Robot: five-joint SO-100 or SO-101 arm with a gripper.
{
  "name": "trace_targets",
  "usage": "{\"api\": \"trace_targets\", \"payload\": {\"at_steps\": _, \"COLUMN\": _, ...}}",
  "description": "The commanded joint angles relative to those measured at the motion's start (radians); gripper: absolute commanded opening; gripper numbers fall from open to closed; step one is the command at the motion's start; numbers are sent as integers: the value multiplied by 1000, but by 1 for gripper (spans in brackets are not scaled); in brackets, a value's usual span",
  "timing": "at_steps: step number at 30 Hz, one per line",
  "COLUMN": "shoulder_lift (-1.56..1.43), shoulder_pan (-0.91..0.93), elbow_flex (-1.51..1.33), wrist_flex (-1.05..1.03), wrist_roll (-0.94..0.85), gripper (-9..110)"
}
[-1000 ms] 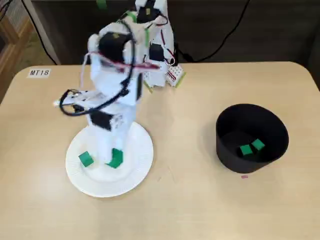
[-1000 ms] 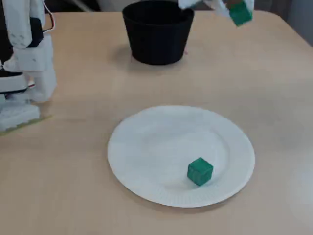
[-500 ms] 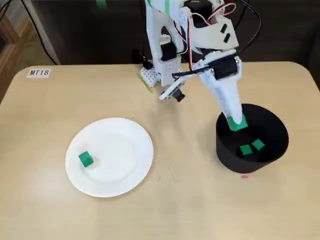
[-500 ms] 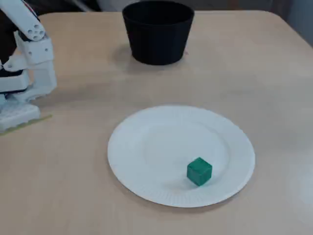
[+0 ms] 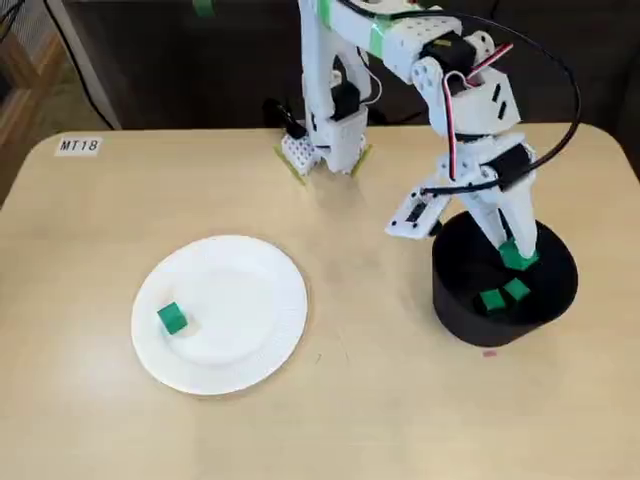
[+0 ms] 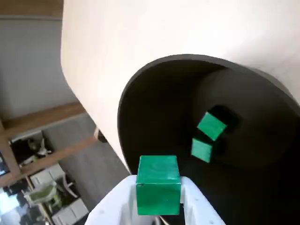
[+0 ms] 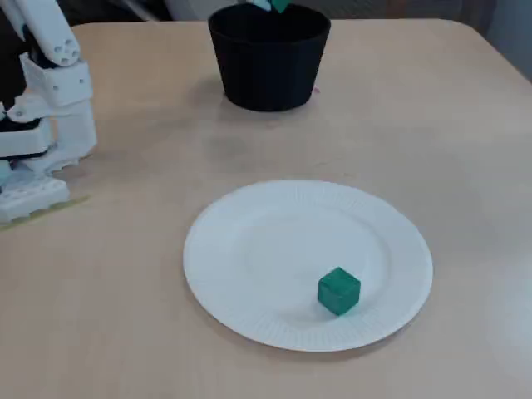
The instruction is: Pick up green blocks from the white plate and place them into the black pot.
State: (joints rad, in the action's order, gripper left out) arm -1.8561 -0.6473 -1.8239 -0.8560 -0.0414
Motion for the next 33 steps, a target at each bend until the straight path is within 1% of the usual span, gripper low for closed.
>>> {"api": "trace_targets", "payload": {"at_steps": 1, "shoulder_lift": -5, "shoulder_pan": -6, "elbow_flex": 23, "wrist_flex": -38, "wrist_roll": -14, "gripper": -2}}
{"api": "trace_targets", "payload": {"at_steps": 2, "shoulder_lift": -5, "shoulder_pan": -5, "elbow_flex": 23, "wrist_flex": -46, "wrist_roll": -18, "gripper": -1}}
{"api": "trace_targets", "payload": {"at_steps": 3, "shoulder_lift": -9, "shoulder_pan": -5, "elbow_flex": 23, "wrist_flex": -55, "wrist_roll": -37, "gripper": 9}}
{"api": "trace_targets", "payload": {"at_steps": 4, "shoulder_lift": -18, "shoulder_pan": -8, "elbow_flex": 23, "wrist_flex": -64, "wrist_roll": -67, "gripper": 21}}
{"api": "trace_targets", "payload": {"at_steps": 5, "shoulder_lift": -25, "shoulder_pan": -11, "elbow_flex": 23, "wrist_flex": -66, "wrist_roll": -83, "gripper": 30}}
{"api": "trace_targets", "payload": {"at_steps": 6, "shoulder_lift": -29, "shoulder_pan": -11, "elbow_flex": 23, "wrist_flex": -67, "wrist_roll": -87, "gripper": 34}}
{"api": "trace_targets", "payload": {"at_steps": 8, "shoulder_lift": -35, "shoulder_pan": -9, "elbow_flex": 26, "wrist_flex": -78, "wrist_roll": -92, "gripper": 40}}
{"api": "trace_targets", "payload": {"at_steps": 11, "shoulder_lift": -35, "shoulder_pan": -5, "elbow_flex": 43, "wrist_flex": -91, "wrist_roll": -101, "gripper": 42}}
{"api": "trace_targets", "payload": {"at_steps": 13, "shoulder_lift": -38, "shoulder_pan": 2, "elbow_flex": 57, "wrist_flex": -101, "wrist_roll": -107, "gripper": 40}}
{"api": "trace_targets", "payload": {"at_steps": 15, "shoulder_lift": -49, "shoulder_pan": 17, "elbow_flex": 75, "wrist_flex": -107, "wrist_roll": -110, "gripper": 31}}
{"api": "trace_targets", "payload": {"at_steps": 18, "shoulder_lift": -75, "shoulder_pan": 75, "elbow_flex": 130, "wrist_flex": -141, "wrist_roll": -107, "gripper": -2}}
{"api": "trace_targets", "payload": {"at_steps": 21, "shoulder_lift": -81, "shoulder_pan": 192, "elbow_flex": 230, "wrist_flex": -222, "wrist_roll": -117, "gripper": -2}}
{"api": "trace_targets", "payload": {"at_steps": 23, "shoulder_lift": -81, "shoulder_pan": 293, "elbow_flex": 282, "wrist_flex": -262, "wrist_roll": -89, "gripper": -2}}
{"api": "trace_targets", "payload": {"at_steps": 27, "shoulder_lift": -67, "shoulder_pan": 538, "elbow_flex": 298, "wrist_flex": -342, "wrist_roll": 61, "gripper": -2}}
{"api": "trace_targets", "payload": {"at_steps": 33, "shoulder_lift": 48, "shoulder_pan": 874, "elbow_flex": 293, "wrist_flex": -492, "wrist_roll": 276, "gripper": -2}}
